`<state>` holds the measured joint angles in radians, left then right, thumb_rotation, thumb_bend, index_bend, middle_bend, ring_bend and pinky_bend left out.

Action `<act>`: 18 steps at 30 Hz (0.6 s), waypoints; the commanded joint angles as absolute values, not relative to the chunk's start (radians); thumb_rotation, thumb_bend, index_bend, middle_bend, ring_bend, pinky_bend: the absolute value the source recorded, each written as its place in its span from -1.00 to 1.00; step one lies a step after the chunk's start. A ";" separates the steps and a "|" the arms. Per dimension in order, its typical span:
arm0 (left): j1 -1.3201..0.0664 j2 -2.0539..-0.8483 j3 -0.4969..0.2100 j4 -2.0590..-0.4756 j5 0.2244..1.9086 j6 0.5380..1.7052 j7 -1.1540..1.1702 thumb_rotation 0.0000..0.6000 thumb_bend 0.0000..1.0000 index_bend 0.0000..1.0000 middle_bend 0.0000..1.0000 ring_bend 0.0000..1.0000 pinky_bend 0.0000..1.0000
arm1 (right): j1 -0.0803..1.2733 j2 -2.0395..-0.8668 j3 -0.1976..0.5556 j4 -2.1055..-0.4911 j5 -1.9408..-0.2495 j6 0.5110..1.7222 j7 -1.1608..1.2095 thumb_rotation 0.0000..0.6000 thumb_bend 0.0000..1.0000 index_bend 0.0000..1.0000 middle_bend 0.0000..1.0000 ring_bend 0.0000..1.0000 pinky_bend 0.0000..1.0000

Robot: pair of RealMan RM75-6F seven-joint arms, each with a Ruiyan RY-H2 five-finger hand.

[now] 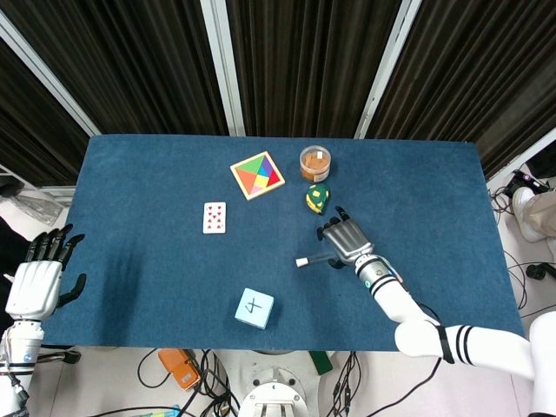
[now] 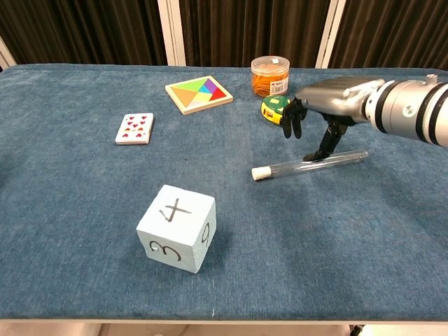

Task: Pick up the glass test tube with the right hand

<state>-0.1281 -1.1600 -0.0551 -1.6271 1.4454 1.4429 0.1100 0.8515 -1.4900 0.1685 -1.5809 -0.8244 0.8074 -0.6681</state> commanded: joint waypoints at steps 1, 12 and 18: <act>-0.129 -1.159 -0.055 -1.628 1.446 1.442 0.112 1.00 -0.27 -0.72 -0.97 -1.00 -0.93 | 0.870 -1.498 0.146 -1.578 -0.799 0.812 -0.689 1.00 -0.23 -0.13 -0.11 -0.44 -1.00; -0.128 -1.159 -0.056 -1.630 1.444 1.443 0.115 1.00 -0.27 -0.72 -0.97 -1.00 -0.93 | 0.912 -1.526 0.107 -1.543 -0.745 0.813 -0.689 1.00 -0.16 -0.07 -0.10 -0.44 -1.00; -0.126 -1.160 -0.055 -1.628 1.442 1.444 0.114 1.00 -0.27 -0.72 -0.97 -1.00 -0.93 | 0.933 -1.546 0.090 -1.516 -0.723 0.805 -0.688 1.00 -0.11 -0.04 -0.10 -0.44 -1.00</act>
